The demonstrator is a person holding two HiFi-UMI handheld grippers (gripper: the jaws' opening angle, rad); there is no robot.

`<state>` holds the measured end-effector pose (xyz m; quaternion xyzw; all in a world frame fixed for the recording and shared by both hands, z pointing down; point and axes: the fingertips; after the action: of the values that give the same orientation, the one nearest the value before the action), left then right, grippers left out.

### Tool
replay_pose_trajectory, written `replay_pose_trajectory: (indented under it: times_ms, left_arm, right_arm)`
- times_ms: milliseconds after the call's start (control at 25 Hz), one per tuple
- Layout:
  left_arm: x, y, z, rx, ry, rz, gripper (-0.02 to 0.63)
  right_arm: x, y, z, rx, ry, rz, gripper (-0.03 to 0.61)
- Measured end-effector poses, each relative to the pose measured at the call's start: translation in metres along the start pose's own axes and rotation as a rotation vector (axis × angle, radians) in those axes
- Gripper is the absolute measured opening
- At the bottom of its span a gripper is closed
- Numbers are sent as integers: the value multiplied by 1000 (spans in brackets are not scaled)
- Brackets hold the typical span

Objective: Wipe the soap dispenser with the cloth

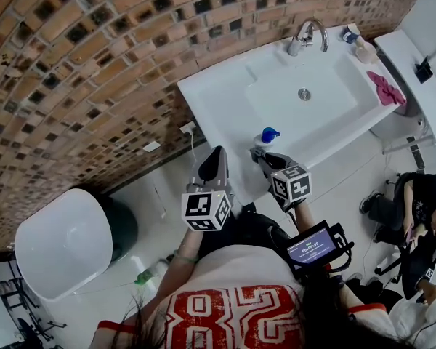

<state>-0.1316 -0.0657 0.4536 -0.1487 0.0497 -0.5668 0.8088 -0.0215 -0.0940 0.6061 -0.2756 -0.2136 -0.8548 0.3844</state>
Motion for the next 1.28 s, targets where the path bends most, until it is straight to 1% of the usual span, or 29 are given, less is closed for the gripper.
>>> replay_pose_trajectory:
  times_ms: [200,360,520,640,760,920,1080,1280]
  left_arm:
    - [-1,-3,1,-3,4,-15,3]
    - [3,0,2,-7,2,0,3]
    - [8,5,4,-12,-3,18,3]
    - [12,7,5,-12,-2,23,3]
    - [13,6,4,-14,2,18,3]
    - [12,3,4,-17,3,9,3]
    - [10,-1,6,-20,-1,-5,3]
    - [5,-4,6,-14,2,-17,3]
  right_arm:
    - [-6,18,6,27,-5,29,51]
    - [-13,42,13,78,-11,80,51]
    - [-20,64,13,127,-3,131,51]
    - [-22,74,11,144,3,147,51]
    - [-24,71,12,118,-6,135,51]
    - [-25,49,16,77,-14,93,51]
    - [-14,25,17,2,-35,47,51]
    - [2,8,18,-54,-71,12,51]
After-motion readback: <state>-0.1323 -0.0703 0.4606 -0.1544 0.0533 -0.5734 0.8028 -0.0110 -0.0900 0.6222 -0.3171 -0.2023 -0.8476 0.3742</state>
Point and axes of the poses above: the fingertips, and each gripper's own axes: x forward along the fingers, y to its right, z out of its underside, and after that the axes turned 14 degrees about z, right-handed
